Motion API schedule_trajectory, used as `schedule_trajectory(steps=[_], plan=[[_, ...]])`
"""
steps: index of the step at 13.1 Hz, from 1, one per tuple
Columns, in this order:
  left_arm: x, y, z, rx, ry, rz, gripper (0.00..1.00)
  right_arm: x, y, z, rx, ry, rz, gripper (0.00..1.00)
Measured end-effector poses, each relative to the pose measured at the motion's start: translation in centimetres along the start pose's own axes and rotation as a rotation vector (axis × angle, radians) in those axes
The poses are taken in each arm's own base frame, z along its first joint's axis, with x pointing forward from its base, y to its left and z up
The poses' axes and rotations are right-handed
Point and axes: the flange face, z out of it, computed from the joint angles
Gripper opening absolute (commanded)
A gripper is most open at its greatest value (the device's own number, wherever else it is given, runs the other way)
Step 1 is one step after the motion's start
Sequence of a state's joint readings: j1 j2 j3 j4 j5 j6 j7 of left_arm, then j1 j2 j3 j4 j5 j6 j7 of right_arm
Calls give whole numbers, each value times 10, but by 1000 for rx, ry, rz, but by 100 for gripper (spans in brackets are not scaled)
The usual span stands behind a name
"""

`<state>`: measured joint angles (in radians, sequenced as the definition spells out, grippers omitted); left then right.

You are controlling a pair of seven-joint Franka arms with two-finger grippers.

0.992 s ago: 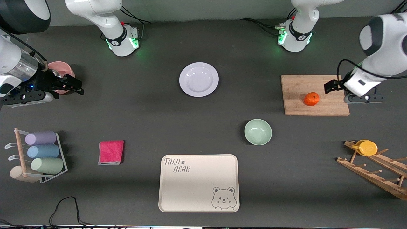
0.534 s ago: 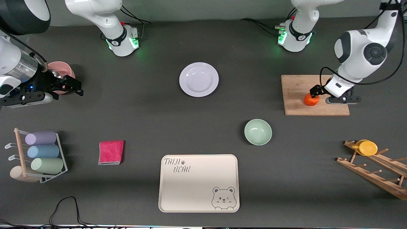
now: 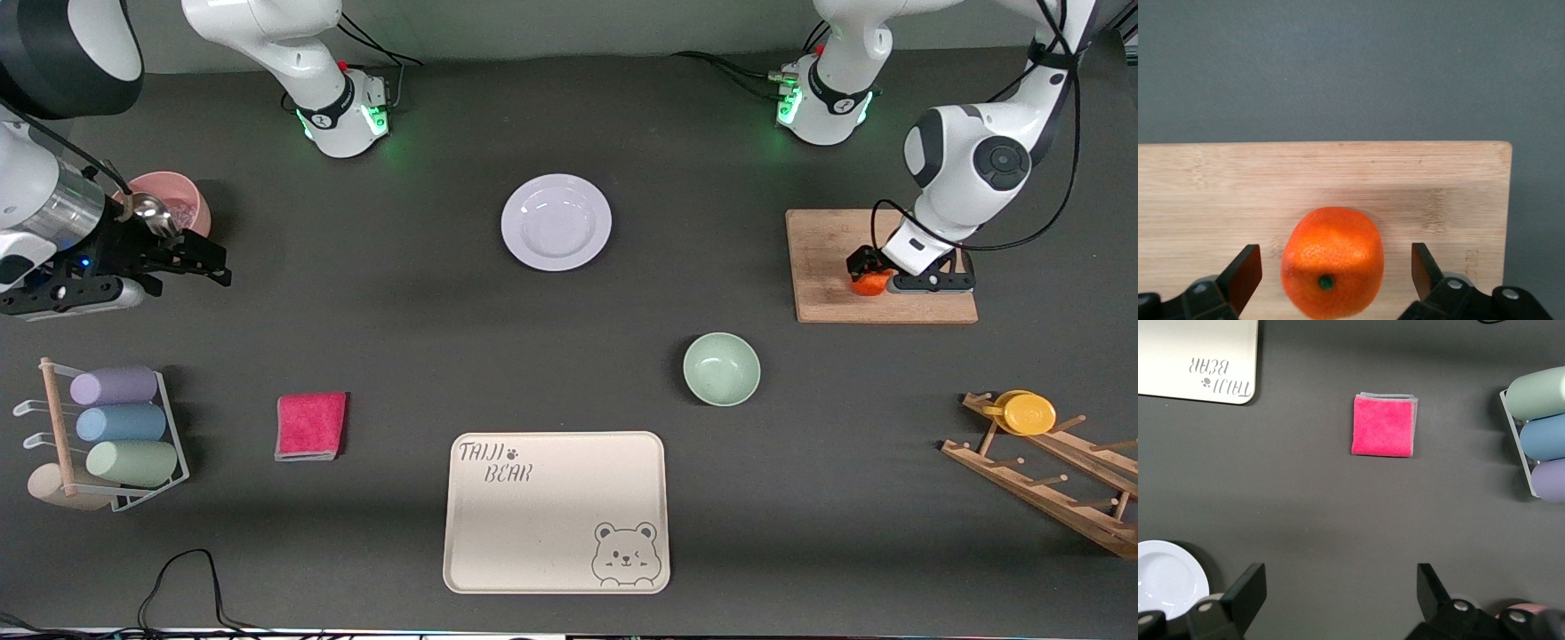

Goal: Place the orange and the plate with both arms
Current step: 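Lower the left gripper and close it around the orange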

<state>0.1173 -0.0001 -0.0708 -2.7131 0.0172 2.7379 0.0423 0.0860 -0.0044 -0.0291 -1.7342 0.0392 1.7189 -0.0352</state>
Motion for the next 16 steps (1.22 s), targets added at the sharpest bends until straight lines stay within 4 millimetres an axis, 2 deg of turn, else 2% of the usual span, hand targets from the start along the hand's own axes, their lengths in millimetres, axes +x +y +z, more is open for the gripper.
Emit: schedule_trajectory(steps=[4, 5, 6, 8, 9, 14, 16], plan=[[-10, -1, 23, -5, -6, -5, 99, 10, 1, 5, -1, 0, 2, 100], [-11, -2, 26, -6, -10, -9, 91, 10, 1, 3, -1, 2, 1, 100], [-12, -4, 27, -6, -11, -13, 59, 10, 0, 0, -1, 0, -1, 100], [-12, -4, 27, -6, -11, -14, 5, 9, -3, -5, -1, -2, -5, 100], [-11, -5, 26, -6, -7, -14, 0, 8, -3, -6, -1, -9, -6, 100], [-8, -5, 23, -6, -27, -17, 0, 10, -12, -3, 0, -19, -22, 100], [6, -7, 3, -6, -102, -22, 0, 12, -21, 1, -1, -24, -37, 100]])
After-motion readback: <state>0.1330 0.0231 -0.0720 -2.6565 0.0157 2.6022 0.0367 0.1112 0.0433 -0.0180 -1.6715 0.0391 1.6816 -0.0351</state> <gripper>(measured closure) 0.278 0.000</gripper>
